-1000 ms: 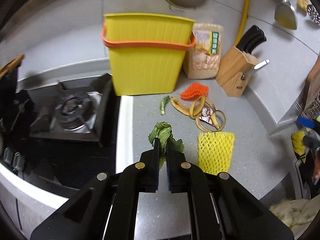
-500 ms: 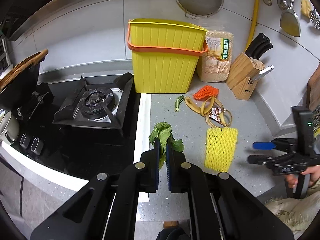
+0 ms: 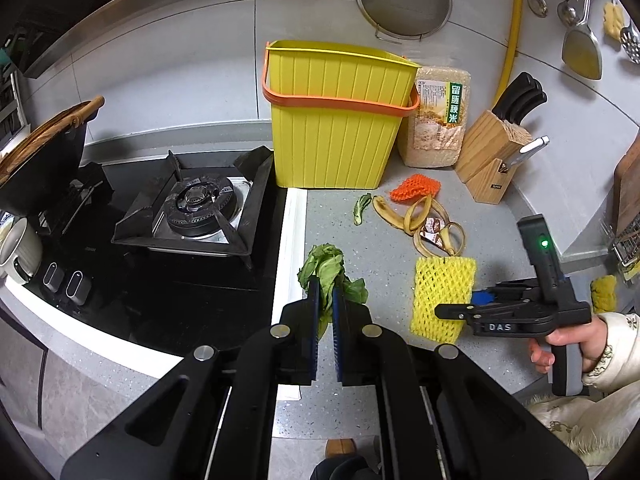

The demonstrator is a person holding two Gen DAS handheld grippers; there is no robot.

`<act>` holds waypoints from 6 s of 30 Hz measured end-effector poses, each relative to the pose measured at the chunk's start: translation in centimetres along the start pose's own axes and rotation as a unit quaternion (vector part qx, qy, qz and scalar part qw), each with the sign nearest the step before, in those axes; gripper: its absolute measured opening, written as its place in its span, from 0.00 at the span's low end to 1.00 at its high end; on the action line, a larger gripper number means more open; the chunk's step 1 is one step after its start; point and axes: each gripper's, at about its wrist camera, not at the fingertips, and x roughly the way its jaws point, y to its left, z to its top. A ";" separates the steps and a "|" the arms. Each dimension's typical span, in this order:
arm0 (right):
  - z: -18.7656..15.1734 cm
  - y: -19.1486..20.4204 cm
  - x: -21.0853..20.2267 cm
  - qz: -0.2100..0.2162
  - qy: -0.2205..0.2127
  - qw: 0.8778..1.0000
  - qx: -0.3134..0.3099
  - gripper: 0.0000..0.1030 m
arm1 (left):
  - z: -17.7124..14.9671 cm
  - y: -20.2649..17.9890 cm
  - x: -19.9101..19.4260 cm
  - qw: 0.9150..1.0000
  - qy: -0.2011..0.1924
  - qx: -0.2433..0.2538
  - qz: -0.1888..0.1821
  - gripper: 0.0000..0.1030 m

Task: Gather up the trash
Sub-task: 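Grasp the yellow foam net with the right gripper and lift it, then carry the vegetable scrap with the left gripper into the yellow bin and release, then carry the yellow foam net with the right gripper over the bin and release, then reach the right gripper to the clear plastic bag and grasp it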

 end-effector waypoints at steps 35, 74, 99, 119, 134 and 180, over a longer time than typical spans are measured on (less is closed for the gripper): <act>-2.9 -0.8 -21.0 -0.156 -0.221 0.963 -0.013 0.07 | 6.0 -2.5 0.7 0.996 -0.042 0.070 -0.023 0.07; -5.7 -2.0 -22.3 -0.172 -0.229 0.957 0.038 0.08 | 23.1 -2.8 7.9 0.980 -0.124 0.143 0.056 0.96; 27.0 2.0 -17.0 -0.108 -0.285 0.947 -0.099 0.08 | 1.3 4.7 -2.6 0.989 -0.078 -0.047 0.113 0.96; 22.8 4.1 -18.9 -0.062 -0.311 0.936 -0.156 0.78 | 0.2 6.9 -3.0 0.987 -0.065 -0.051 0.140 0.96; -3.2 -3.1 -14.9 -0.185 -0.164 0.968 -0.053 0.86 | 3.3 1.4 1.8 0.996 -0.049 0.029 0.067 0.96; 0.8 -4.9 0.0 -0.082 -0.029 0.996 -0.005 0.20 | 0.4 -0.1 0.8 0.994 -0.012 0.034 0.101 0.96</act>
